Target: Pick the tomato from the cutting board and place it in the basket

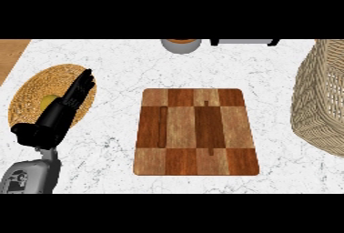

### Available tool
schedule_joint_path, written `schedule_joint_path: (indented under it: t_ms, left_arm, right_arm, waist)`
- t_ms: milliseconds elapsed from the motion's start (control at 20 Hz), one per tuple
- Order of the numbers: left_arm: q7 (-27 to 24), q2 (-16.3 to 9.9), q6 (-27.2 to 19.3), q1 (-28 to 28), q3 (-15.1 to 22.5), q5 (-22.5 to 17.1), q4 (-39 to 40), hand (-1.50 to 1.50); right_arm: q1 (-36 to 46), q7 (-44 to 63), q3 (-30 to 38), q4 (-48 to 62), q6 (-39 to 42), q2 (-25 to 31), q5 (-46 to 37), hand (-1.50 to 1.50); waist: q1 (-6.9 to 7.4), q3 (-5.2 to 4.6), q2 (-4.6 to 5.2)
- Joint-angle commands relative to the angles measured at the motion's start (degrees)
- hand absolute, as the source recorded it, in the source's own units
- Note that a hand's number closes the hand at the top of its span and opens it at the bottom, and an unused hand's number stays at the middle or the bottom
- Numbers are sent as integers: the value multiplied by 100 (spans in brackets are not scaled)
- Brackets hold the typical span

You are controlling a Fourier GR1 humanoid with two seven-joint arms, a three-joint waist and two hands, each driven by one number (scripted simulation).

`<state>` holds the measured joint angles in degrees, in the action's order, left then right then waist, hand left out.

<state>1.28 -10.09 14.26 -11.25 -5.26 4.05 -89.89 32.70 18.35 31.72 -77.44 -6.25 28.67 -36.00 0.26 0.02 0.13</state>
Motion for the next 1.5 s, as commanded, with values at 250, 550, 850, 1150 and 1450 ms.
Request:
schedule_joint_path:
  t_ms: [250, 550, 850, 1150, 1450]
  left_arm:
    - [-372, 46, -36, 60, 30, 155, 246, 0]
    - [-158, 108, -52, 336, 138, 183, -284, 0]
    - [-296, 169, 34, 484, 176, 136, -220, 0]
    - [54, 90, 23, 143, 14, 36, -156, 0]
    - [62, 140, -27, 83, 109, 152, -94, 0]
  right_arm:
    - [-139, -1635, 486, 1335, -1372, 197, 266, 150]
    - [554, -2179, 498, 2743, -1354, 826, 715, -150]
    - [619, -2514, 368, 2813, -1219, 944, 1088, -150]
    - [835, -2405, 675, 2780, -912, 1186, 1781, -150]
    - [786, -1889, 1315, 3133, -463, 1647, 2529, -150]
  waist:
    - [-2, 2, 12]
    - [52, 1, 3]
    - [29, -1, -4]
    - [-4, -1, -12]
    - [-20, 0, -8]
